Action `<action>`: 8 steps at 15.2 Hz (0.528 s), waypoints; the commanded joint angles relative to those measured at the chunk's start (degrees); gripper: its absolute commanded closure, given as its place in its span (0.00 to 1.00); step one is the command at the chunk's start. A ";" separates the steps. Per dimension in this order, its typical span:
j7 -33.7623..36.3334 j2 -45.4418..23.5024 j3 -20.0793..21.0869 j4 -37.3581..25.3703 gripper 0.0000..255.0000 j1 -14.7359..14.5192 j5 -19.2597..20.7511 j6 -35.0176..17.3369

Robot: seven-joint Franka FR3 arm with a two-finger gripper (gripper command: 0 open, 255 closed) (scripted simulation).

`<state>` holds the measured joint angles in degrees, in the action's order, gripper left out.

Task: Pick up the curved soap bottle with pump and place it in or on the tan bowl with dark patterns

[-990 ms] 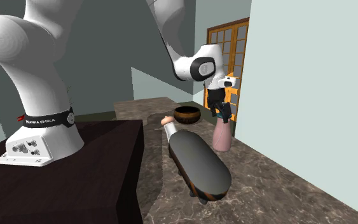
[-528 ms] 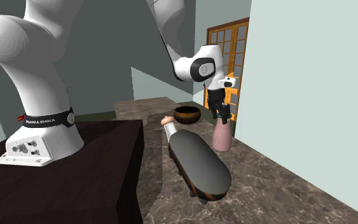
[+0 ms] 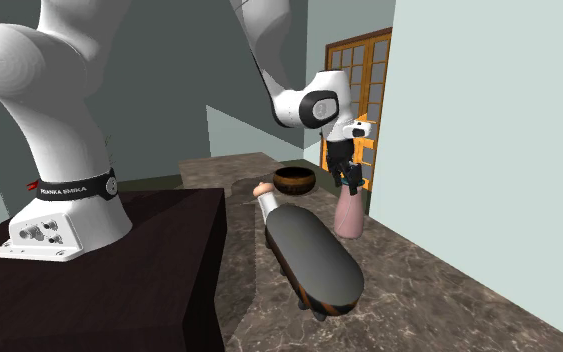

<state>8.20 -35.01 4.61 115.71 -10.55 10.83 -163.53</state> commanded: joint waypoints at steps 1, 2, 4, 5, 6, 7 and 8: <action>0.01 -0.03 0.00 -0.01 1.00 -0.01 0.00 -0.01; -0.10 0.66 0.16 0.19 1.00 0.12 -0.11 0.49; -0.33 2.02 0.51 0.53 1.00 0.39 -0.35 1.51; -0.44 2.69 0.68 0.69 1.00 0.53 -0.48 2.03; -0.56 3.36 0.85 0.83 1.00 0.66 -0.61 2.56; -0.69 4.01 1.02 0.97 1.00 0.79 -0.75 3.09; -0.81 4.67 1.19 1.09 1.00 0.92 -0.89 3.63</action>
<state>7.38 -30.98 5.69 116.60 -9.64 10.04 -160.33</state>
